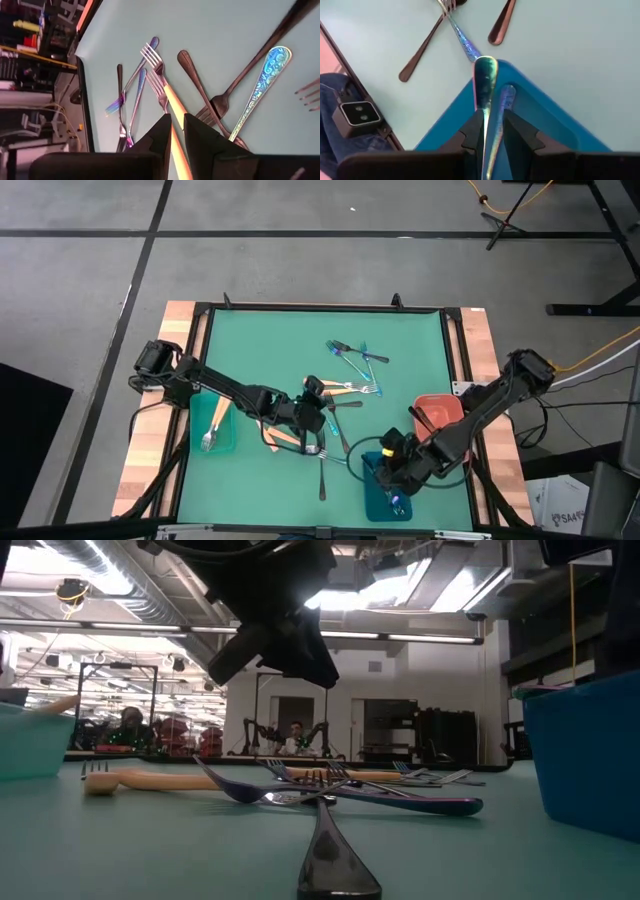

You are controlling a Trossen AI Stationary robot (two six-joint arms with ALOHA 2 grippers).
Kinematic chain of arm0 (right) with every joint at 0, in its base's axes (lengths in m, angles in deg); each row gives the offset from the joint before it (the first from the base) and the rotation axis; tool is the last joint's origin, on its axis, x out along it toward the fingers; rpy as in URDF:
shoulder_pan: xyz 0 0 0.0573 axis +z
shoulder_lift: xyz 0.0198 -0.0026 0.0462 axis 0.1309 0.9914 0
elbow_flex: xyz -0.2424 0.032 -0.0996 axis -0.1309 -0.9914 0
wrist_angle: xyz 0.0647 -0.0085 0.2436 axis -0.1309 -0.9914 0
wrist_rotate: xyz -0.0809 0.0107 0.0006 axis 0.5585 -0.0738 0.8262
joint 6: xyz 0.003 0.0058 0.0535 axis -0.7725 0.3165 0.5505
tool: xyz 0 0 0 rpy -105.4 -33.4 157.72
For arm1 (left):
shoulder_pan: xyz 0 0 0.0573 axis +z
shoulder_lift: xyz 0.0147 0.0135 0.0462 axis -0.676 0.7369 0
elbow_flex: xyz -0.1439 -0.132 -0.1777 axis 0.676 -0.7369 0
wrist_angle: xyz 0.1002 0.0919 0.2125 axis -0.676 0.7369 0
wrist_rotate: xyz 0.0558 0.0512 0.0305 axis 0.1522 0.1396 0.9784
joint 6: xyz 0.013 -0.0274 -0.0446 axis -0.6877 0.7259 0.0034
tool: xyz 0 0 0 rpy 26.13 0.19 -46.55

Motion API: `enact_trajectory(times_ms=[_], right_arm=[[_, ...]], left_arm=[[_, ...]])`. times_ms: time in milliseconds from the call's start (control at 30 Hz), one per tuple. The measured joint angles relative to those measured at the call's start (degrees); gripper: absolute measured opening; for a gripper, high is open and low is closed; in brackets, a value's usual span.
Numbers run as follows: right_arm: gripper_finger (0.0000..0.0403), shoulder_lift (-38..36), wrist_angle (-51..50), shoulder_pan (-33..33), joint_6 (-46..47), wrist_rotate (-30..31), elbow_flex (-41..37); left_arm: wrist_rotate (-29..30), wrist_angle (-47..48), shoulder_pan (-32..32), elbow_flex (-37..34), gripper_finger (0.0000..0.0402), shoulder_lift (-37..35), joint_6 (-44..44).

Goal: Sort silverware by color (type)
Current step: Put the blue fork into the blue bin

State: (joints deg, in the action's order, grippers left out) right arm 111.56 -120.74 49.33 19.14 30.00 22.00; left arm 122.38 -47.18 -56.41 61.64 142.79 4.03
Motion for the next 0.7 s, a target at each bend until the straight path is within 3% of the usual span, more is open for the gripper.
enact_trajectory(times_ms=[200, 567, 700], right_arm=[[0.0062, -3.6, -3.6, -0.7, -2.2, 0.9, 0.0], [0.0062, -7.2, -9.8, -0.7, -5.0, 3.3, 0.0], [0.0062, -7.2, -12.5, -0.7, -5.0, 3.5, 0.0]], left_arm=[[-2.8, 0.0, 1.7, 0.0, 0.0045, 0.0, 5.7], [-24.3, 0.0, 7.3, 0.0, 0.0045, 0.0, 11.6], [-29.0, 0.0, 9.0, 0.0, 0.0045, 0.0, 11.6]])
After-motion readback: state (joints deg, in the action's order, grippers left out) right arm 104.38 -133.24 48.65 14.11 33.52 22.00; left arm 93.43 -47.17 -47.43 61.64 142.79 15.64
